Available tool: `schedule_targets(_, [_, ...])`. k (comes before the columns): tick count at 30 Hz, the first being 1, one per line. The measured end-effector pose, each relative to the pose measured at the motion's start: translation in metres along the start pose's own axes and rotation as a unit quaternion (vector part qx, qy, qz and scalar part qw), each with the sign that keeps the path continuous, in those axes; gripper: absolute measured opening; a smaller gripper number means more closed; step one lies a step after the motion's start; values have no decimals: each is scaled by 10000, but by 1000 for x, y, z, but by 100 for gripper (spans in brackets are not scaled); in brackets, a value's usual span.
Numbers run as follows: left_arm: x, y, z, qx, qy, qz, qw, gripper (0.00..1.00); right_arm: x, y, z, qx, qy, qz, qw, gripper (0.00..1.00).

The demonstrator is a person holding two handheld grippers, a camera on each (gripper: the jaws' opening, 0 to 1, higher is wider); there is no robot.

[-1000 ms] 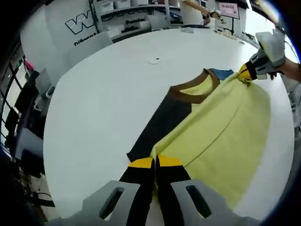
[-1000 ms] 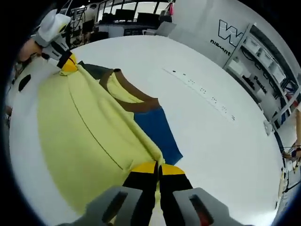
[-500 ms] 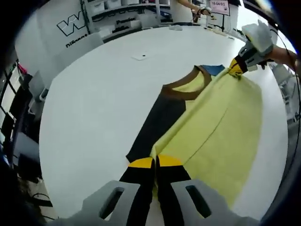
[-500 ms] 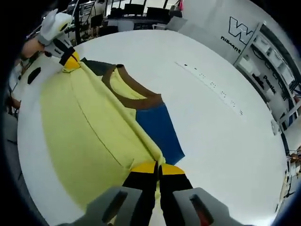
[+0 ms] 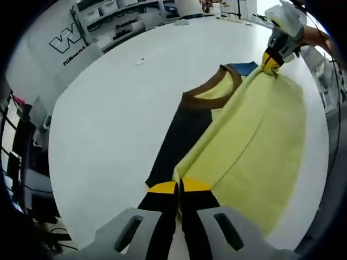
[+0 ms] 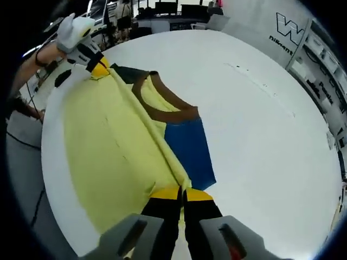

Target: Fold the garment on the visible template until the final outline fits inside the template.

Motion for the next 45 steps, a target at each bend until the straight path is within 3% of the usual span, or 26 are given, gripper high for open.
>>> schedule_targets(4, [7, -6, 9, 178, 68, 232, 9995, 0, 6, 11, 8, 25, 61, -49, 10000, 0])
schedule_targets(9, [14, -18, 19, -18, 116, 430, 9990, 0, 10, 18, 19, 62, -130, -163, 9998, 0])
schedule_targets(12, [18, -20, 25, 83, 164, 646, 9977, 0, 14, 23, 26, 18, -185, -217, 9996, 0])
schedule_targets(20, [18, -22, 29, 121, -90, 563, 9983, 0, 15, 26, 29, -141, -262, -355, 9989, 0])
schedule_targets(22, [19, -21, 31, 96, -225, 387, 9990, 2, 16, 25, 27, -270, -371, -360, 9983, 0])
schedule_targets(23, [20, -24, 31, 96, -284, 483, 9984, 3, 21, 23, 20, -245, -844, -2, 9961, 0])
schedule_targets(24, [20, -24, 28, -82, -490, 503, 9975, 4, 34, 23, 10, 594, -1213, 247, 9905, 3])
schedule_targets(25, [32, -21, 24, -241, -1057, 140, 9940, 5, 38, 24, 6, 797, -1319, 328, 9875, 8])
schedule_targets(26, [42, -19, 25, -207, -1111, -2, 9936, 6, 50, 26, -1, 1018, -1605, 486, 9806, 12])
schedule_targets(29, [62, -24, 22, -440, -1509, 340, 9870, 10, 62, 32, -8, 1220, -1809, 274, 9755, 20])
schedule_targets(32, [73, -30, 23, -1372, -1459, 361, 9791, 21, 64, 37, -8, 1937, -1636, 128, 9672, 22])
schedule_targets(33, [74, -31, 24, -1873, -1370, 239, 9724, 23, 64, 40, -6, 2123, -1570, 55, 9645, 22])
schedule_targets(34, [74, -32, 26, -2153, -1334, 239, 9671, 26, 64, 41, -5, 2215, -1527, 26, 9631, 21])
schedule_targets(36, [72, -35, 29, -2599, -1292, 368, 9563, 28, 61, 47, 4, 2735, -1260, -212, 9533, 22])
schedule_targets(39, [64, -37, 37, -2692, -1249, 568, 9533, 30, 57, 51, 12, 3283, -1017, -422, 9381, 24])
schedule_targets(42, [57, -36, 43, -2906, -1028, 609, 9493, 31, 54, 49, 16, 3413, -885, -456, 9347, 24])
schedule_targets(44, [54, -34, 45, -2997, -923, 594, 9477, 31, 51, 49, 17, 3596, -846, -561, 9276, 21])
schedule_targets(45, [53, -33, 45, -3096, -866, 527, 9454, 31, 49, 48, 18, 3842, -699, -536, 9190, 20])
Point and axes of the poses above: the point that each gripper's makers call its tool centre point, and the gripper's own axes: x roughly backward along the fingers, y roughly to its left, z roughly out of its underside, the point moved 9 cm from there along x, roughly backward along the fingers, and after that the axes turned 1 degree about -y, right-handed, at the moved point
